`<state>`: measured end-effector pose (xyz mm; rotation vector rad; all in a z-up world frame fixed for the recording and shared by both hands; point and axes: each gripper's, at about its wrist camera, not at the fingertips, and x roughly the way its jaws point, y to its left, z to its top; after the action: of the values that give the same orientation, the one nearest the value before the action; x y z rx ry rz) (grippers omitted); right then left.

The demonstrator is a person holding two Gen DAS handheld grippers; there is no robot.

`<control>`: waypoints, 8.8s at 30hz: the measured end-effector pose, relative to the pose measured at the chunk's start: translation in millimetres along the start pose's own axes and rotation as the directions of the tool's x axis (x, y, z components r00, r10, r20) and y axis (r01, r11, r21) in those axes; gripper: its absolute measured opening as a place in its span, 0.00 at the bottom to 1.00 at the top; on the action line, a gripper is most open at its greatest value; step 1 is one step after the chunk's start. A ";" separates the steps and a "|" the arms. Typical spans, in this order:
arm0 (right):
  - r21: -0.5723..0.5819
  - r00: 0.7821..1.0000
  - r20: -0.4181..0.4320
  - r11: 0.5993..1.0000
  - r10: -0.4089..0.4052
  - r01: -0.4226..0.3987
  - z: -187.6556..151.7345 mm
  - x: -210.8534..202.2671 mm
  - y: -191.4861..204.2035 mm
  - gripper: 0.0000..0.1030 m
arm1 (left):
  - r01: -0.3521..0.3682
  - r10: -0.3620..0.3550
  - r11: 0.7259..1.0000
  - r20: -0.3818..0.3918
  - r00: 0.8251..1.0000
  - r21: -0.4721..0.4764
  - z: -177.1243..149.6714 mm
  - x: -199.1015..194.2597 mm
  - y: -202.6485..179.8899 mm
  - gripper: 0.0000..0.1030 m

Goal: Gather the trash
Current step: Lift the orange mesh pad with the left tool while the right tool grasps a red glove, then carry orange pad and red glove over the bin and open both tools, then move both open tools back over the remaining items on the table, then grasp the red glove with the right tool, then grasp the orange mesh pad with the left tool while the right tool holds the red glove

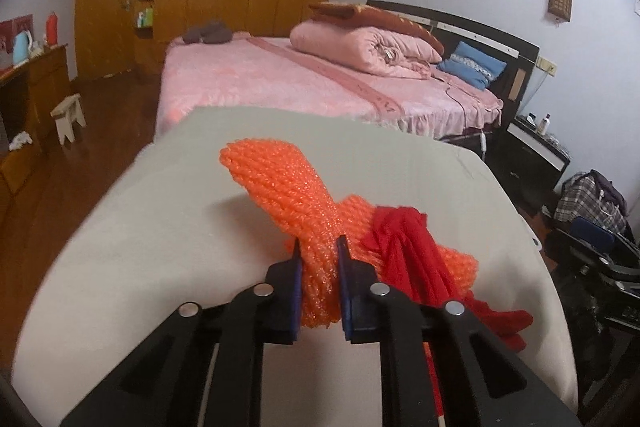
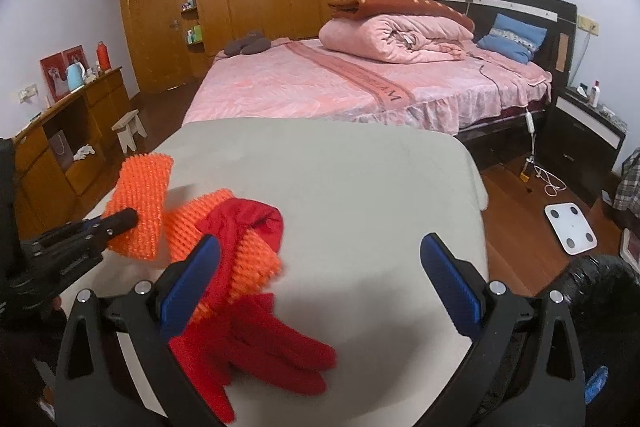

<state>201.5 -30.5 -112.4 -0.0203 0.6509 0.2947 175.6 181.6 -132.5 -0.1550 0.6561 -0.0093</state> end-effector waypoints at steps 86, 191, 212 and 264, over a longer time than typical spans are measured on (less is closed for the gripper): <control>0.059 0.983 0.185 0.998 -0.001 -0.010 17.9 -178.5 -74.9 0.10 | 0.243 -0.268 0.948 0.102 0.958 0.205 21.8 -107.7 -162.8 0.14; 0.069 0.996 0.076 0.997 -0.042 0.036 -37.8 -120.6 -51.7 0.95 | -0.045 0.032 0.989 0.087 0.996 0.142 -20.9 -84.7 -57.8 0.93; 0.005 0.994 -0.104 0.999 0.043 -0.042 -53.6 -4.4 25.0 0.94 | -0.113 0.112 0.990 0.018 0.994 0.079 -39.5 -50.2 6.3 0.93; 0.042 0.987 -0.151 0.998 0.048 -0.042 -42.9 -8.1 -31.5 0.11 | 0.005 0.012 0.995 -0.173 0.985 0.102 -38.5 36.3 -70.2 0.72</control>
<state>178.6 -67.6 -144.0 0.0091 0.8093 0.3263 183.8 104.7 -174.4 -0.0546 0.8278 -0.0532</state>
